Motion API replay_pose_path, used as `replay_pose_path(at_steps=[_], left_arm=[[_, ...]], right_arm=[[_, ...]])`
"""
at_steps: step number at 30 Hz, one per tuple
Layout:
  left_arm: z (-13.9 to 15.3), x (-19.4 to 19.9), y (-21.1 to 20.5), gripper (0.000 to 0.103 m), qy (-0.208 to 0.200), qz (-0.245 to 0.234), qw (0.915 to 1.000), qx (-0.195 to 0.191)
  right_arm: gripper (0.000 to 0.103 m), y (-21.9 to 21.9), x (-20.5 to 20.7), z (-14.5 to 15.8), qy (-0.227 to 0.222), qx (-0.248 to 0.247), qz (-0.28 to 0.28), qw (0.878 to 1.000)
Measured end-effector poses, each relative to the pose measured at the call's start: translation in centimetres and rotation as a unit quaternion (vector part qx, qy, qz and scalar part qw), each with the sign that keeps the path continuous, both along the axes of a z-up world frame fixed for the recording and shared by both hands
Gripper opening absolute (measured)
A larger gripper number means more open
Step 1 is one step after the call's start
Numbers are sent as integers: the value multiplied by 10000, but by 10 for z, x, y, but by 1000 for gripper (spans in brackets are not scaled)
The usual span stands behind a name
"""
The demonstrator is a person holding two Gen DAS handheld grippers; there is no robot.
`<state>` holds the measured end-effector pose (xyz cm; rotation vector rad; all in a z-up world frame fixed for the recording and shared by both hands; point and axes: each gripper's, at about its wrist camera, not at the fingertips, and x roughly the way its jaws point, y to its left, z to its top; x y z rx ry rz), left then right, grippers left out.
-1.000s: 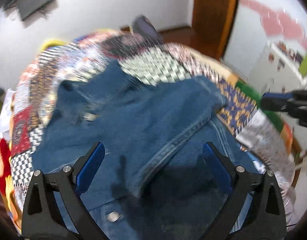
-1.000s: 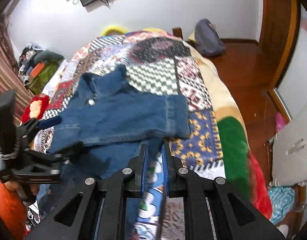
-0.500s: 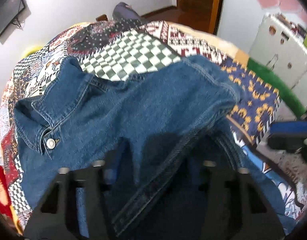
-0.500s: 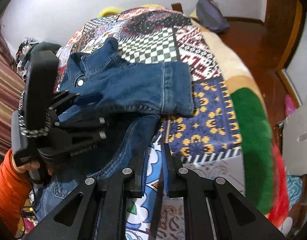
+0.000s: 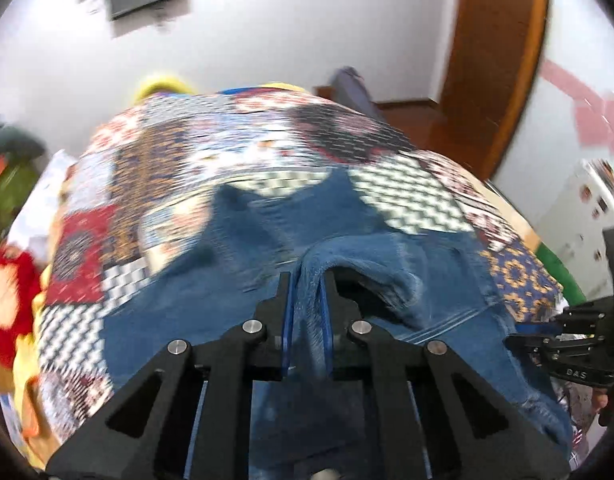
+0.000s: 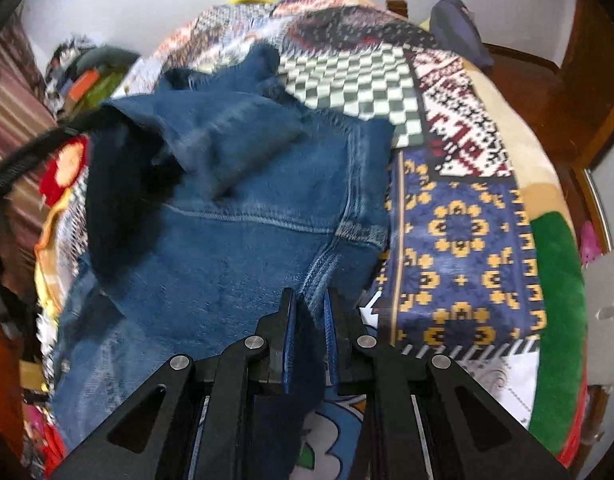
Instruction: Fold large clothes
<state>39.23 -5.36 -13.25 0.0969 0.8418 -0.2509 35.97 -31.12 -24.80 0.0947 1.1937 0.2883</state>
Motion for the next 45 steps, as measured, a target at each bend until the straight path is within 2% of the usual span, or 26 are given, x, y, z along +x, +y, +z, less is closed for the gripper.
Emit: replay_pose_path(at_steps=[3, 5, 7, 8, 9, 11, 13, 15, 16, 17, 21, 23, 25, 27, 30, 33, 35, 38, 43, 45], left_arm=[[-9, -11, 44, 12, 86, 429, 9990, -76], [-24, -20, 69, 12, 276, 653, 9974, -120], [-46, -28, 92, 12, 610, 886, 9941, -97], [-53, -30, 99, 12, 741, 941, 9927, -109], [-62, -34, 106, 12, 879, 974, 9912, -157], [-70, -41, 113, 12, 1011, 960, 9900, -214], [-73, -46, 109, 15, 1095, 850, 9902, -143], [-71, -48, 102, 29, 1062, 723, 9917, -41], [-66, -48, 95, 46, 979, 634, 9932, -28], [-60, -49, 89, 58, 859, 555, 9948, -46], [-39, -39, 67, 75, 556, 302, 9976, -279], [-35, -28, 53, 89, 570, 175, 9974, -410], [-36, -15, 38, 90, 646, 26, 9967, -486], [-45, 2, 21, 90, 847, -93, 9957, -377], [-69, 27, -3, 90, 1115, -163, 9936, 22], [-89, 39, -15, 90, 1211, -83, 9918, 409], [-96, 44, -18, 90, 1132, -12, 9912, 689], [-94, 46, -12, 90, 809, 170, 9898, 1162], [-74, 32, 27, 90, 428, 468, 9902, 1240], [-70, 22, 42, 90, 420, 533, 9906, 1192]], right_arm=[[10, 5, -1, -15, 97, -151, 93, 9998], [10, 6, -4, -15, -48, -224, 142, 9996], [16, 7, -6, -15, -65, -368, 150, 9992], [31, 7, -9, -15, -94, -540, 81, 9985], [57, 7, -11, -14, -130, -730, -11, 9972], [82, 2, -14, -14, -346, -1244, -281, 9912], [82, -4, -15, -14, -278, -1091, -318, 9931], [82, -12, -15, -16, -106, -862, -484, 9950], [82, -15, -16, -15, -90, -799, -551, 9952], [82, -18, -17, -13, -96, -751, -624, 9952], [82, -22, -18, 2, -254, -478, -830, 9951], [82, -21, -14, 9, -340, -317, -873, 9951], [82, -21, -11, 16, -421, -207, -882, 9950], [82, -20, -6, 18, -465, -95, -897, 9948], [82, -16, 3, 9, -339, 50, -935, 9950], [82, -10, 5, -6, -157, -4, -931, 9955], [82, -7, 3, -18, -47, -27, -861, 9963], [82, -8, 0, -21, -139, -27, -808, 9966], [83, -12, 0, -24, -132, 56, -773, 9969], [84, -13, -3, -25, -161, 59, -772, 9969]])
